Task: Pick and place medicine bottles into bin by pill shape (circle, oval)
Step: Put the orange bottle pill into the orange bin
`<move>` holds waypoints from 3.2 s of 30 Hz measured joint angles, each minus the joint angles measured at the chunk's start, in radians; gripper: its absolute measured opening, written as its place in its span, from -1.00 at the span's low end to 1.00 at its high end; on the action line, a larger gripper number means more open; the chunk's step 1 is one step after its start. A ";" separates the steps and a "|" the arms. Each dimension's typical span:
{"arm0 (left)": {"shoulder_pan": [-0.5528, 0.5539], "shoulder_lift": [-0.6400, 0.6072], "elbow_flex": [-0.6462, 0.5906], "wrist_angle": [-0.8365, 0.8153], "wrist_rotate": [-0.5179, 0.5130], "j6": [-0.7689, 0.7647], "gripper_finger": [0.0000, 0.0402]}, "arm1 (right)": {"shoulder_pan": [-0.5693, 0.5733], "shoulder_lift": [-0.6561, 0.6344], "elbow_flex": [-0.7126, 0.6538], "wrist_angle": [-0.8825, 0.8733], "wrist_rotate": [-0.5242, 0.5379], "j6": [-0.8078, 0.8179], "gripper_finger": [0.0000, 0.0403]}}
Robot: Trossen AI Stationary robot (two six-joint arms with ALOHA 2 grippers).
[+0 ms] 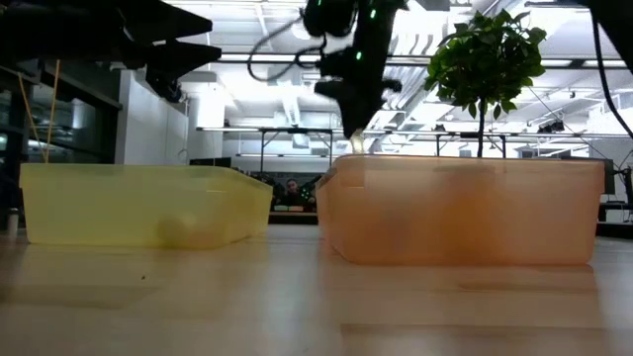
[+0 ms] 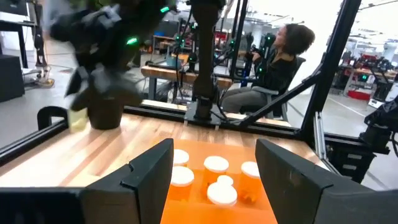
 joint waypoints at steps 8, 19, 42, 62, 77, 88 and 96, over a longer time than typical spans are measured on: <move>0.000 -0.029 0.000 -0.028 0.000 -0.008 0.09 | 0.158 -0.071 -0.028 -0.117 0.062 0.039 -0.48; 0.000 -0.138 0.000 -0.115 -0.008 -0.017 0.09 | 0.336 -0.548 -0.634 0.284 -0.032 0.163 -0.49; 0.000 -0.137 0.000 -0.102 0.044 -0.007 0.09 | 0.559 -0.760 -1.008 0.909 -0.080 -0.025 -0.49; 0.000 -0.137 0.000 -0.101 0.041 -0.006 0.09 | 0.517 -0.693 -1.008 1.121 -0.078 -0.094 -0.49; 0.000 -0.137 0.000 -0.095 0.018 0.010 0.09 | 0.396 -0.126 -0.556 1.198 -0.288 -0.226 -0.49; 0.000 -0.137 0.000 -0.094 0.018 0.010 0.09 | 0.396 0.067 -0.335 0.947 -0.308 -0.226 -0.49; 0.000 -0.137 0.000 -0.094 0.018 0.010 0.09 | 0.393 0.069 -0.331 0.874 -0.321 -0.200 -0.49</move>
